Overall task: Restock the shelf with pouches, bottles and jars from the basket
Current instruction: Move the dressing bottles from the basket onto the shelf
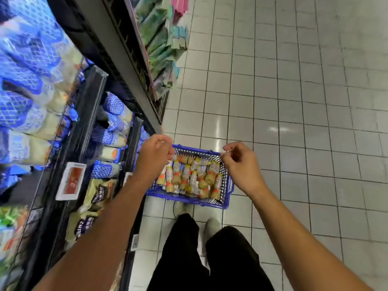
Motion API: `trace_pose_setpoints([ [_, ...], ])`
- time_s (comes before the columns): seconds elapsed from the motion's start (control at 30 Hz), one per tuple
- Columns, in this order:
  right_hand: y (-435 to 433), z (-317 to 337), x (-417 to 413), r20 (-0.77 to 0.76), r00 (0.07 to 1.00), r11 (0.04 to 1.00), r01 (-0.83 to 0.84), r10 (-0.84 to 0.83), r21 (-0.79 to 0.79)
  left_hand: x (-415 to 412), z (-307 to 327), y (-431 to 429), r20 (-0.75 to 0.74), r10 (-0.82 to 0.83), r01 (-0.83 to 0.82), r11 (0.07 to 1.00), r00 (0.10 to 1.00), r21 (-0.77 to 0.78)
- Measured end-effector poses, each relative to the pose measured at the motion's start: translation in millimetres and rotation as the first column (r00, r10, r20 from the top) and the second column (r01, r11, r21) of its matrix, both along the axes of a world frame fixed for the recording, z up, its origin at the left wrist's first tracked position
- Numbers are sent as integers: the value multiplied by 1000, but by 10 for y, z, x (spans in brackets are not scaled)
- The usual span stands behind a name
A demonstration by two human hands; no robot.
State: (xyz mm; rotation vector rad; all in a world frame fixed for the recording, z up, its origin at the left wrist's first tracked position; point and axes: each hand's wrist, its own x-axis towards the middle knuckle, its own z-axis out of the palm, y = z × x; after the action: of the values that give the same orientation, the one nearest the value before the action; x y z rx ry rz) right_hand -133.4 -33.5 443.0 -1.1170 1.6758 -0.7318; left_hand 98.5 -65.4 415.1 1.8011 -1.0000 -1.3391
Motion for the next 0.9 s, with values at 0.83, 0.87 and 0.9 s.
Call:
trace_pose_setpoints([
  [0.83,-410,-4582,-547,-90,982,737,-65,169,673,-790,-4675,19,208,-348,154,772,914,617],
  [0.87,-439,-4742,-554,-99,977,735,-74,189,674,-820,-4857,38,235,-370,154,769,899,621],
  [0.9,-464,-4899,-559,-110,971,731,-84,214,677,-850,-5020,71,254,-411,171,756,876,632],
])
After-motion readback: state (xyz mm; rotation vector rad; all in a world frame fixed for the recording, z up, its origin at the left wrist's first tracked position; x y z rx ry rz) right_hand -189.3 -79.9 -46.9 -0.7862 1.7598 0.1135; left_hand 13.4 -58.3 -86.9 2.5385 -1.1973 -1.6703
